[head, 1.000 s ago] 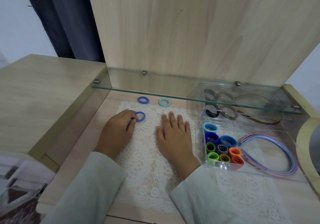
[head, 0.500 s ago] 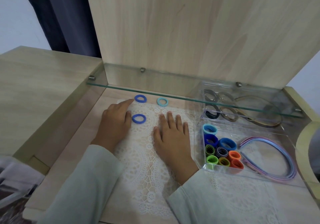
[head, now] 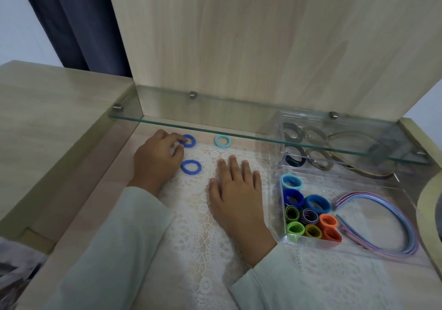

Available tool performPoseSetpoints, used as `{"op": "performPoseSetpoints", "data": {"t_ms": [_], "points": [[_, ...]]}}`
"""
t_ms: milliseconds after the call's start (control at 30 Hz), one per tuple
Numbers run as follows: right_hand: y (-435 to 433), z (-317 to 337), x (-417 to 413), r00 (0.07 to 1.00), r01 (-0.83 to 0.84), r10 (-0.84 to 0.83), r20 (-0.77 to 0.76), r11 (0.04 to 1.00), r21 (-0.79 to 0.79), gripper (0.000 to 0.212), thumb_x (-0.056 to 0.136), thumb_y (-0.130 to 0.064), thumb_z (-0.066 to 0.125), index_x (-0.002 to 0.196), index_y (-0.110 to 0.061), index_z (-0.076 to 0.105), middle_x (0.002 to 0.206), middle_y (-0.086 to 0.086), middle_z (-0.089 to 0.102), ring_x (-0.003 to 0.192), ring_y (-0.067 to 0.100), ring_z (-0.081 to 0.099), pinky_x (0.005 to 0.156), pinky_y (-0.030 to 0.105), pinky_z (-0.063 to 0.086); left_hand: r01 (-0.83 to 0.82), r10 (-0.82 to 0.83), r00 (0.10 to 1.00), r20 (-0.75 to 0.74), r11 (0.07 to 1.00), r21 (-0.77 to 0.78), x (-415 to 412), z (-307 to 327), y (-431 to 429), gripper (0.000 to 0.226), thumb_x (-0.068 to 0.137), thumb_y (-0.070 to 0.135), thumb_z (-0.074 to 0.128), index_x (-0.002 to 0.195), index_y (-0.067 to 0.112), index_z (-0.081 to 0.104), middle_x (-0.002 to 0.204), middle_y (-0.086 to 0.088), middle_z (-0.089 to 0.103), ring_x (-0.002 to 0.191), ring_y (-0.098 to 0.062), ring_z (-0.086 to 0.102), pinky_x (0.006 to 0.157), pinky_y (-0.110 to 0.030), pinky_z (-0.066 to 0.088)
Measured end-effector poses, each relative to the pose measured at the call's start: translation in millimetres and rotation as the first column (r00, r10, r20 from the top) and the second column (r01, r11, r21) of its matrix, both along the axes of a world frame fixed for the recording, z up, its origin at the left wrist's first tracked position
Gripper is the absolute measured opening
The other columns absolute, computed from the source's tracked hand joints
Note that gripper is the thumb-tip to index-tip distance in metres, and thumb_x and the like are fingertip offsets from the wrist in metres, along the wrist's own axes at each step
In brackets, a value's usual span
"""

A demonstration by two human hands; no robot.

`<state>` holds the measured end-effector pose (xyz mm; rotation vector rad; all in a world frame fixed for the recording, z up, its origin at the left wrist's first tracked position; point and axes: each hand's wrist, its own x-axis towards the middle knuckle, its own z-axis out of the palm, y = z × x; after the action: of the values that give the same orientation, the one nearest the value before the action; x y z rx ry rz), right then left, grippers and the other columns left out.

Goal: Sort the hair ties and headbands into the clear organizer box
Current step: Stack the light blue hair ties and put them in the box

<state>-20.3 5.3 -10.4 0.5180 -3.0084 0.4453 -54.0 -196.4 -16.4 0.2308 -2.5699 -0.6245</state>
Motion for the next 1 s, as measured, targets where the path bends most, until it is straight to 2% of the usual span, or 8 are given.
{"op": "performPoseSetpoints", "data": {"t_ms": [167,333,467,533,600,700,833,1000], "points": [[1,2,1,1.000,-0.001,0.001,0.019,1.000,0.002,0.064,0.094,-0.048,0.010,0.153,-0.025,0.014,0.162,0.003,0.008,0.148,0.028,0.002,0.118,0.047,-0.001,-0.050,0.051,0.998,-0.044,0.999,0.017,3,-1,2,0.008,0.090,0.025,0.066,0.095,0.021,0.070,0.081,0.008,0.047,0.072,-0.018,0.053,0.059,-0.028,0.037],[3,3,1,1.000,-0.006,0.006,0.019,1.000,-0.003,0.061,0.097,-0.047,0.017,0.154,-0.025,0.013,0.162,0.002,0.007,0.148,0.027,0.001,0.118,0.047,-0.003,-0.016,0.002,0.991,-0.133,0.995,-0.103,12,-5,-1,0.008,0.088,0.019,0.070,0.092,0.013,0.071,0.091,-0.007,0.060,0.080,-0.027,0.058,0.058,-0.036,0.050],[3,3,1,1.000,-0.010,0.010,0.021,1.000,-0.022,0.059,0.099,-0.046,0.020,0.154,-0.025,0.014,0.162,0.002,0.008,0.148,0.027,0.001,0.119,0.047,-0.003,-0.015,-0.009,0.989,-0.145,0.986,-0.163,20,-9,-4,0.006,0.086,0.015,0.072,0.090,0.011,0.070,0.097,-0.011,0.065,0.080,-0.033,0.059,0.063,-0.040,0.051],[2,3,2,1.000,-0.005,0.005,0.020,1.000,-0.013,0.058,0.100,-0.045,0.021,0.154,-0.025,0.014,0.162,0.002,0.008,0.148,0.027,0.001,0.119,0.047,-0.003,-0.007,-0.010,0.991,-0.131,0.992,-0.128,24,-10,-4,0.005,0.087,0.015,0.070,0.091,0.012,0.068,0.096,-0.009,0.067,0.080,-0.032,0.060,0.066,-0.041,0.051],[1,4,2,1.000,0.001,-0.001,0.015,1.000,-0.009,0.058,0.100,-0.045,0.022,0.154,-0.025,0.014,0.162,0.002,0.008,0.148,0.027,0.002,0.118,0.047,-0.002,0.016,-0.018,0.991,-0.135,1.000,-0.013,29,-7,-2,0.004,0.089,0.014,0.068,0.092,0.013,0.067,0.095,-0.005,0.067,0.083,-0.028,0.060,0.070,-0.041,0.051],[1,4,2,1.000,0.005,-0.004,0.024,1.000,-0.012,0.058,0.100,-0.045,0.022,0.154,-0.025,0.014,0.162,0.002,0.007,0.148,0.026,0.001,0.118,0.046,-0.003,0.119,-0.094,0.980,-0.174,0.982,0.144,37,-1,6,0.003,0.093,0.013,0.063,0.095,0.012,0.065,0.098,-0.001,0.065,0.089,-0.018,0.060,0.079,-0.034,0.050],[1,3,3,1.000,0.014,-0.013,0.023,1.000,-0.016,0.058,0.100,-0.045,0.023,0.153,-0.026,0.014,0.162,0.001,0.007,0.148,0.025,0.001,0.118,0.046,-0.003,0.233,-0.224,0.952,-0.207,0.972,0.021,46,-2,14,0.010,0.093,0.023,0.059,0.096,0.015,0.065,0.099,0.004,0.067,0.088,-0.015,0.062,0.077,-0.037,0.053],[1,3,3,1.000,0.016,-0.016,0.022,1.000,-0.014,0.058,0.100,-0.045,0.024,0.153,-0.027,0.014,0.162,0.001,0.007,0.148,0.025,0.001,0.118,0.046,-0.002,0.269,-0.288,0.936,-0.203,0.956,-0.117,45,-10,11,0.013,0.092,0.026,0.056,0.097,0.018,0.065,0.102,0.005,0.070,0.087,-0.020,0.066,0.070,-0.043,0.053]]}}
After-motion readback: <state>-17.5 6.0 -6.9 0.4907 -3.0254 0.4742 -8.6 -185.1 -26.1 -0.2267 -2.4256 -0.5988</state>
